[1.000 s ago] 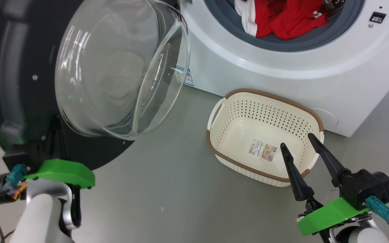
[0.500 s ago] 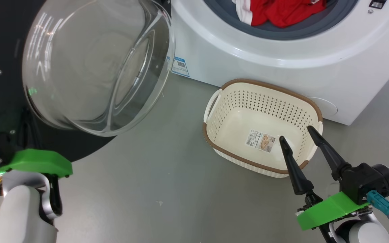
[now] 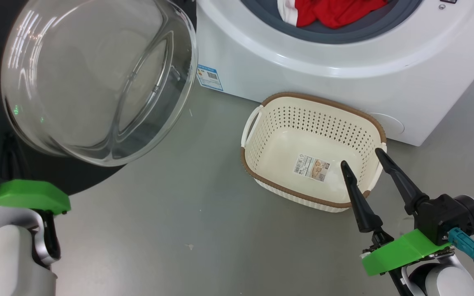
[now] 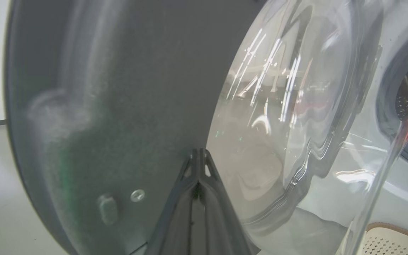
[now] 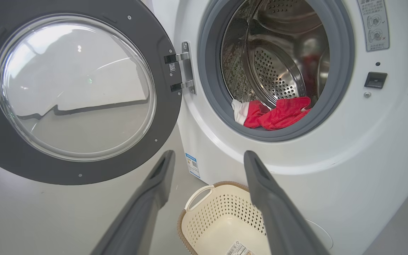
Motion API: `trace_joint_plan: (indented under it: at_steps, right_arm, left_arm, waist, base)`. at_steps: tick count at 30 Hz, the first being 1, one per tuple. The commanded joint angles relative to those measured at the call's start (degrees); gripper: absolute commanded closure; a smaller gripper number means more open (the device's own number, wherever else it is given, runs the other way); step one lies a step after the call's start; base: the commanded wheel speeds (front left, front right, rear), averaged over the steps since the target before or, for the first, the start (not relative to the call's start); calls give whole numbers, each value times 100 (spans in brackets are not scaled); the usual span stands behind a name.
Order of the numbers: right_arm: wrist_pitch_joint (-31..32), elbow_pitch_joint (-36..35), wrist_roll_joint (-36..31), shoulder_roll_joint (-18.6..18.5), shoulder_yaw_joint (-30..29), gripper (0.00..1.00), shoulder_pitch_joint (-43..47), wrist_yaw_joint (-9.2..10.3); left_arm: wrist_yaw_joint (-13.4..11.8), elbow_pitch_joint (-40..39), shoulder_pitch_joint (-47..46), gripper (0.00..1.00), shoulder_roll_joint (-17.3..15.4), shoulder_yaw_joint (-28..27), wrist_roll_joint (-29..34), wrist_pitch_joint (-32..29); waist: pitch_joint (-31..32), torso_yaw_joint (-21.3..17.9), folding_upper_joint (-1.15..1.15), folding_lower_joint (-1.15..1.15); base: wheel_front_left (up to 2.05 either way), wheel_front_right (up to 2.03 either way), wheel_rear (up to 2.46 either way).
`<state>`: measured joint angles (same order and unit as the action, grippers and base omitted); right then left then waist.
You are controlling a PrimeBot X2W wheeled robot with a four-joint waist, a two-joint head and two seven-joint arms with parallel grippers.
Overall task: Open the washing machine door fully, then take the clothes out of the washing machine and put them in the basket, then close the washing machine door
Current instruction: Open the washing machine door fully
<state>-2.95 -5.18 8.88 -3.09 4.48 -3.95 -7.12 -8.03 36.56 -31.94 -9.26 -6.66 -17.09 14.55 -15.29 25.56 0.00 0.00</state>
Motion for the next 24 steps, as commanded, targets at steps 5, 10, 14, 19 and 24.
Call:
trace_joint_plan:
  at_steps: [5, 10, 14, 19, 24]
  right_arm:
    - [3, -143, -63, 22, 139, 0, -179, -36]
    - [21, -152, -66, 22, 159, 0, -194, -36]
    - [28, -158, -66, 22, 178, 0, -196, -36]
    - [15, -147, -52, 22, 179, 0, -205, -36]
    - [-36, -104, 7, 22, 174, 0, -222, -36]
  left_arm:
    - [41, 36, -216, 100, -366, -486, 151, 44]
    - [98, 153, -269, 100, -416, -689, 222, 45]
    - [133, 217, -305, 100, -404, -824, 284, 45]
    - [147, 174, -280, 100, -331, -916, 358, 45]
    - [252, -51, -186, 100, -215, -1063, 407, 45]
  waist:
    - [-3, -34, 0, 0]
    - [-6, -58, 0, 0]
    - [-7, -67, 0, 0]
    - [9, -72, 0, 0]
    - [20, -87, 0, 0]
  base:
    - [0, 0, 0]
    - [0, 0, 0]
    - [0, 0, 0]
    - [0, 0, 0]
    - [0, 0, 0]
